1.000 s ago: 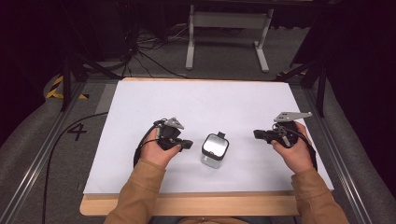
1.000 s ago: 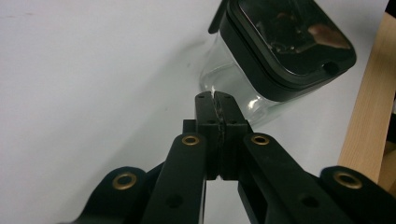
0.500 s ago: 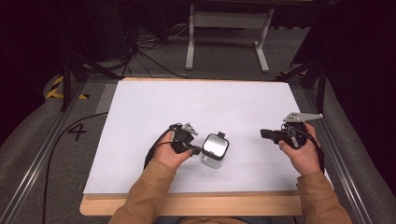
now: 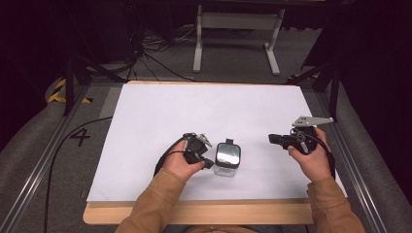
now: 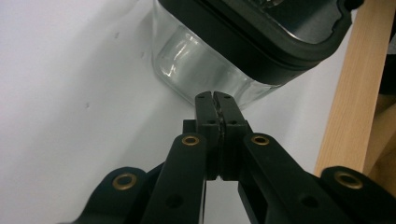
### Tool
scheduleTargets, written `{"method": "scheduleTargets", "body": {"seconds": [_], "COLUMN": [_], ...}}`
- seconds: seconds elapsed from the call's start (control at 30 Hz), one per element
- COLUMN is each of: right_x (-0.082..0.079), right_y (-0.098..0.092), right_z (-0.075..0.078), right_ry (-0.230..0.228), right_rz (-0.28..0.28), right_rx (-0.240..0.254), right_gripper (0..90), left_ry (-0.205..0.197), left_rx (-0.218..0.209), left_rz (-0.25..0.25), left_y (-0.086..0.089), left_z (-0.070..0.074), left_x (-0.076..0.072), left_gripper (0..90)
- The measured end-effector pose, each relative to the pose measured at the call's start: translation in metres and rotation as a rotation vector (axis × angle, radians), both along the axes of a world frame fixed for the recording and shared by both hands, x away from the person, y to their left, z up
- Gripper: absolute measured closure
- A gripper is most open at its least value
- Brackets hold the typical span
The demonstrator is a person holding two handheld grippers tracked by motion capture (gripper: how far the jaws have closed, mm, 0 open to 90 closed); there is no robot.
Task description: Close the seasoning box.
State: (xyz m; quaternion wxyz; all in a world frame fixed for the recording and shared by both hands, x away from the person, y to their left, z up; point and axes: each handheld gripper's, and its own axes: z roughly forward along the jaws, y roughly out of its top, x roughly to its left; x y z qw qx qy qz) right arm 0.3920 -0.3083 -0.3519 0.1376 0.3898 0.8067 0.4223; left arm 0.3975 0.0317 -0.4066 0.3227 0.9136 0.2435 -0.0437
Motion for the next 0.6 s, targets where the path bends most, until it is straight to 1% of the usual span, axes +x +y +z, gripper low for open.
{"method": "scheduleTargets", "body": {"seconds": [0.07, 0.1, 0.17, 0.27, 0.33, 0.37, 0.4, 0.43, 0.47, 0.5, 0.53, 0.57, 0.6], "right_x": [0.000, 0.000, -0.001, 0.000, 0.000, 0.000, 0.000, 0.000, 0.000, 0.000, -0.001, -0.001, -0.001], "right_y": [0.002, 0.003, 0.003, 0.004, 0.004, 0.005, 0.006, 0.006, 0.007, 0.008, 0.009, 0.009, 0.010], "right_z": [0.000, -0.001, 0.000, 0.000, 0.000, 0.000, 0.001, 0.001, 0.002, 0.003, 0.009, 0.011, 0.013], "right_ry": [0.002, 0.001, 0.001, 0.002, -0.002, -0.001, -0.005, -0.005, -0.008, -0.015, -0.026, -0.029, -0.035], "right_rz": [0.006, 0.007, 0.009, 0.012, 0.015, 0.017, 0.022, 0.022, 0.026, 0.030, 0.039, 0.040, 0.043], "right_rx": [-0.003, -0.004, -0.003, -0.004, -0.006, -0.004, -0.005, -0.005, -0.005, -0.003, 0.007, 0.011, 0.015], "right_gripper": [90.0, 90.0, 90.0, 90.0, 89.9, 89.9, 89.9, 89.9, 89.8, 89.4, 87.2, 86.1, 84.4], "left_ry": [0.001, -0.002, -0.002, -0.001, 0.007, -0.004, -0.019, -0.019, -0.033, -0.046, -0.073, -0.088, -0.088], "left_rx": [0.004, 0.008, 0.013, 0.007, -0.014, -0.013, -0.018, -0.018, -0.027, -0.045, -0.070, -0.062, -0.062], "left_rz": [-0.005, -0.016, -0.018, -0.021, -0.013, -0.014, -0.002, -0.002, 0.008, 0.024, 0.056, 0.063, 0.063], "left_y": [-0.003, -0.005, -0.007, -0.007, -0.003, 0.000, 0.003, 0.003, 0.007, 0.012, 0.022, 0.029, 0.029], "left_z": [0.000, 0.000, 0.000, 0.000, 0.002, 0.005, 0.009, 0.009, 0.013, 0.020, 0.029, 0.035, 0.035], "left_x": [-0.002, -0.003, -0.004, -0.004, -0.004, -0.004, -0.005, -0.005, -0.006, -0.008, -0.011, -0.013, -0.013], "left_gripper": [89.6, 89.7, 89.6, 88.9, 85.9, 85.4, 84.9, 83.9, 83.9, 82.8, 80.9, 80.0, 78.8]}}
